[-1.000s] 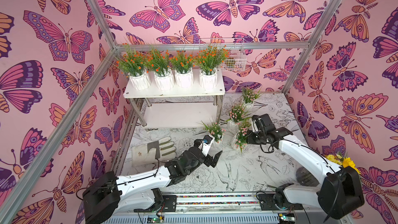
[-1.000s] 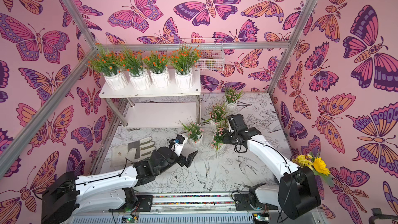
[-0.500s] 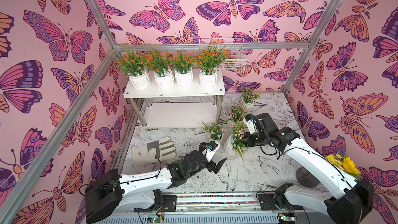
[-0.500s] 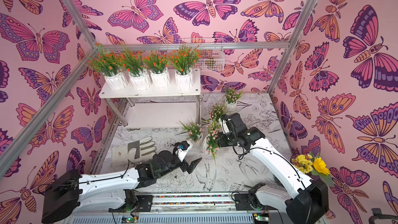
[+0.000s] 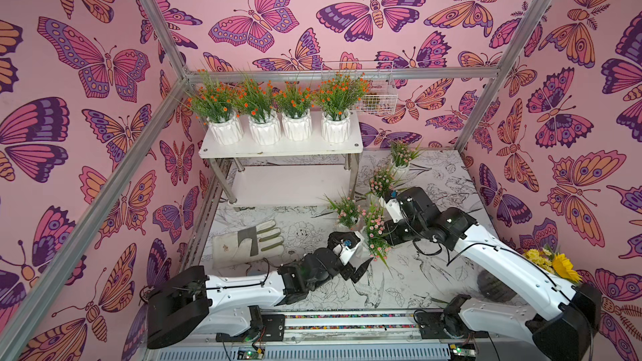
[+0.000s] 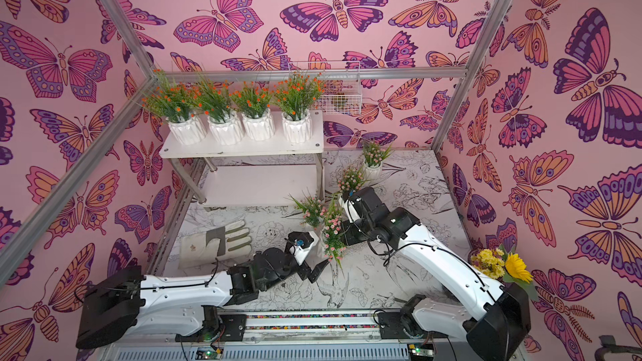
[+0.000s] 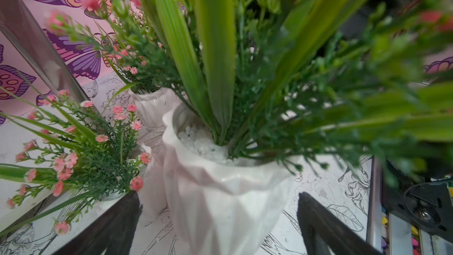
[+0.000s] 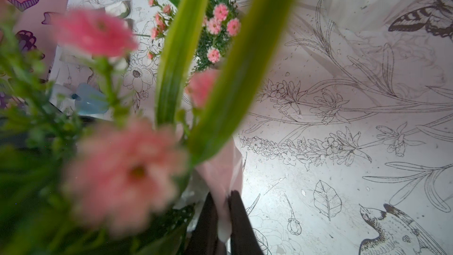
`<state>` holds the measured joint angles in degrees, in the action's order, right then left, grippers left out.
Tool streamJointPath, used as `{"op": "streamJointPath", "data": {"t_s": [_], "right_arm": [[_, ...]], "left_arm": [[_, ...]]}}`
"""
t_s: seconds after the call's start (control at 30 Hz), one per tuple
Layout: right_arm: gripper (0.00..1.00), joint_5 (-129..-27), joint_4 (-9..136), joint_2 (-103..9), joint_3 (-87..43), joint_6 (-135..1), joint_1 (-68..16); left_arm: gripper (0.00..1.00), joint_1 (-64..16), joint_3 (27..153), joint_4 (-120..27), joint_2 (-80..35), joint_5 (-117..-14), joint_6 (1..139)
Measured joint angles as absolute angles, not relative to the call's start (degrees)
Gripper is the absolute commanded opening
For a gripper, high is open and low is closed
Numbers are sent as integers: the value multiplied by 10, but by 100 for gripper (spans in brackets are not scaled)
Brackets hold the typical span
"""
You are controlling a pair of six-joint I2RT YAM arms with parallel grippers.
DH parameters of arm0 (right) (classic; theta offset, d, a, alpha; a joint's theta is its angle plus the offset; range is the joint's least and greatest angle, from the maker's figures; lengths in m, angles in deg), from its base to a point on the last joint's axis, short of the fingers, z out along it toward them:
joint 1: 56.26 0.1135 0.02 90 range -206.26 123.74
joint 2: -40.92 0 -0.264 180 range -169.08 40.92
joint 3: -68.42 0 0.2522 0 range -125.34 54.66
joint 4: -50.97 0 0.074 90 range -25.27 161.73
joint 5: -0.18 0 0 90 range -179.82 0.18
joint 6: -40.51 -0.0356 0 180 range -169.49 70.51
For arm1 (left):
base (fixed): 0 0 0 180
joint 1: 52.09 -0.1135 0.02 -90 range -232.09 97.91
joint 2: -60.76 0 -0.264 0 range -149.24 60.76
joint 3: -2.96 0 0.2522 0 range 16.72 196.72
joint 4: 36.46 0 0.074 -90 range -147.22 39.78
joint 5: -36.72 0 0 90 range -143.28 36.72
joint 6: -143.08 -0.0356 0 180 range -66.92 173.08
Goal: Place the baby's breath potted plants on the rack by color
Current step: Place the baby's breath potted plant on the rack.
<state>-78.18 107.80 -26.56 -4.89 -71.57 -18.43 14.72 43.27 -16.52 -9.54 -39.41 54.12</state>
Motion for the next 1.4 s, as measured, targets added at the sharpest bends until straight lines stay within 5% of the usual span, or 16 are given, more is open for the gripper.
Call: {"op": "streamJointPath", "data": {"t_s": [0.53, 0.63, 0.77, 0.87, 1.0, 1.4], "right_arm": [[0, -768, 1051, -288, -49, -722, -145], [0, -765, 1045, -288, -49, -722, -145], [4, -765, 1041, -289, -49, -721, -145], [13, -766, 1037, -289, -49, -721, -145], [23, -769, 1024, -288, -49, -724, -145], [29, -813, 1006, -220, -37, -737, -170]], "left_arm": [[100, 158, 450, -133, -156, -365, 537], [92, 158, 450, -127, -156, -356, 535], [62, 159, 450, -125, -156, -350, 533], [55, 159, 450, -124, -156, -344, 534], [52, 159, 449, -121, -156, -328, 535], [48, 124, 448, -183, -110, -297, 560]]}}
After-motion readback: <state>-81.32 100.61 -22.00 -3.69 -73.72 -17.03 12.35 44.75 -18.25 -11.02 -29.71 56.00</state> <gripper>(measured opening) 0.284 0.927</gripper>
